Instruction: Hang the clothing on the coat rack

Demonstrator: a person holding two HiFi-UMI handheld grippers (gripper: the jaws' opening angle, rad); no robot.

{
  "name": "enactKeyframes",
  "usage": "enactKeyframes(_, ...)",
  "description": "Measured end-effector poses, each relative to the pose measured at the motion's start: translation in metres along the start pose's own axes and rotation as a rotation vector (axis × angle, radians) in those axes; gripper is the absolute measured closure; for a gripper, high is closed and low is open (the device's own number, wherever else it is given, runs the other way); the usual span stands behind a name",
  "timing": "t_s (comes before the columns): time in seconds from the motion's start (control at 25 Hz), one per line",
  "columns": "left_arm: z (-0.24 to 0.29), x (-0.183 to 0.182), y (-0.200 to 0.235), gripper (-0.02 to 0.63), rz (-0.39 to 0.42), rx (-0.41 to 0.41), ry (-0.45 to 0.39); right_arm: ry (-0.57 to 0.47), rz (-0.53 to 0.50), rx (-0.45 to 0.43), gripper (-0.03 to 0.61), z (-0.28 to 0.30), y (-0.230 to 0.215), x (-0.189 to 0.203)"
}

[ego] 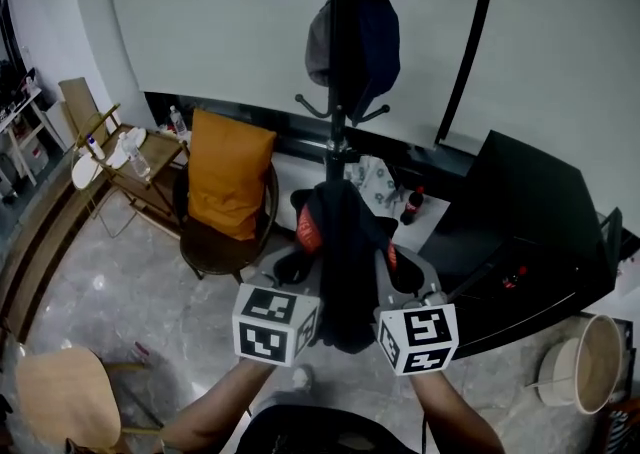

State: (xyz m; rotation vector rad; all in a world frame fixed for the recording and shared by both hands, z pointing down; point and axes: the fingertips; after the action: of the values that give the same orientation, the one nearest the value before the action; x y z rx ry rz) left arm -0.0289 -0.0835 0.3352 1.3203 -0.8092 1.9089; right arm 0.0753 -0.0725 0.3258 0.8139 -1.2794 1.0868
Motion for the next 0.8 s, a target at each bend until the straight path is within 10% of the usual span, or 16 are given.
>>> enactKeyframes(0.8,0.076,-0.018,0.067,0.58,0.047,0.127,-0.039,-0.036,0.036,0.174,0.546,0.082,-0.029,-0.014)
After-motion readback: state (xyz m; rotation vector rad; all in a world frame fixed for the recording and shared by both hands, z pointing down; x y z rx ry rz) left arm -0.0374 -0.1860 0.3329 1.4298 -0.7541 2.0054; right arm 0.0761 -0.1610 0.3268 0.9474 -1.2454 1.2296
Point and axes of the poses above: the fingertips, and each gripper's own axes: z forward along the fingers, y to its left, x out of its underside, and after that the axes turned 10 degrees about z, right-handed
